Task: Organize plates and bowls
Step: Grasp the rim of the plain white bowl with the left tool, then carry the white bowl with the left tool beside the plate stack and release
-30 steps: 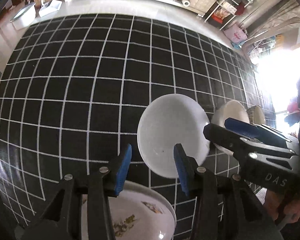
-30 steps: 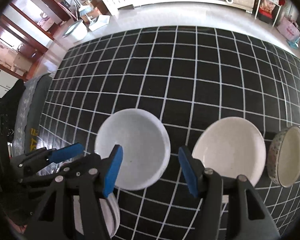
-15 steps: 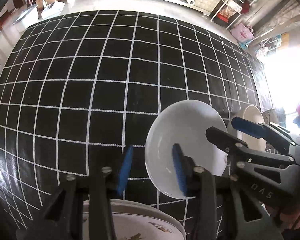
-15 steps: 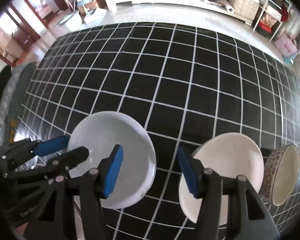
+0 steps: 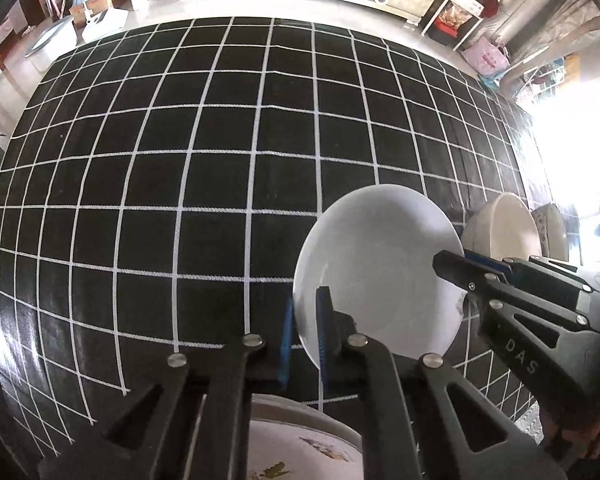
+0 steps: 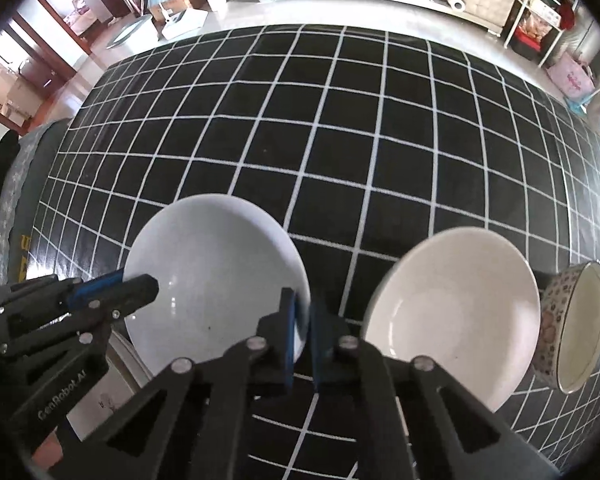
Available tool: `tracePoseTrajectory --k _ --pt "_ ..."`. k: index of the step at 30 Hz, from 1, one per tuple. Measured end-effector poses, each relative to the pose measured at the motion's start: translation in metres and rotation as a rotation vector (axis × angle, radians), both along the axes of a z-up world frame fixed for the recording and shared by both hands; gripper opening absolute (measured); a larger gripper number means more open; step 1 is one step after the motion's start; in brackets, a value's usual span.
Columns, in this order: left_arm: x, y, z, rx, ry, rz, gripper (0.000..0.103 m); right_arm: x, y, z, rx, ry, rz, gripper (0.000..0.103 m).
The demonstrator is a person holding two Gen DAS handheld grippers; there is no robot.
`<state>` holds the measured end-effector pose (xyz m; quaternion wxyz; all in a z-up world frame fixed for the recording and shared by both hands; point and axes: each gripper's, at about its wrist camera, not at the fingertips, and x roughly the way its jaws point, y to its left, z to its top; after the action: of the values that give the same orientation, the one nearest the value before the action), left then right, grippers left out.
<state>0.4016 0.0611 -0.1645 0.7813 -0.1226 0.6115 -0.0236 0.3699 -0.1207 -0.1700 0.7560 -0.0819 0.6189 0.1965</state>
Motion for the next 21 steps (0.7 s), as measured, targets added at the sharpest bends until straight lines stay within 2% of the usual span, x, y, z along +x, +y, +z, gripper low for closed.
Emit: tracePoseTrajectory --k 17,21 --pt "-0.030 -0.034 0.002 -0.001 0.033 -0.048 0.009 -0.048 -0.041 0.003 0.004 0.022 -0.044 0.009" --pt "-0.039 -0.043 0.002 0.023 0.031 -0.079 0.009 -0.060 -0.053 0.003 0.008 0.024 -0.060 0.009"
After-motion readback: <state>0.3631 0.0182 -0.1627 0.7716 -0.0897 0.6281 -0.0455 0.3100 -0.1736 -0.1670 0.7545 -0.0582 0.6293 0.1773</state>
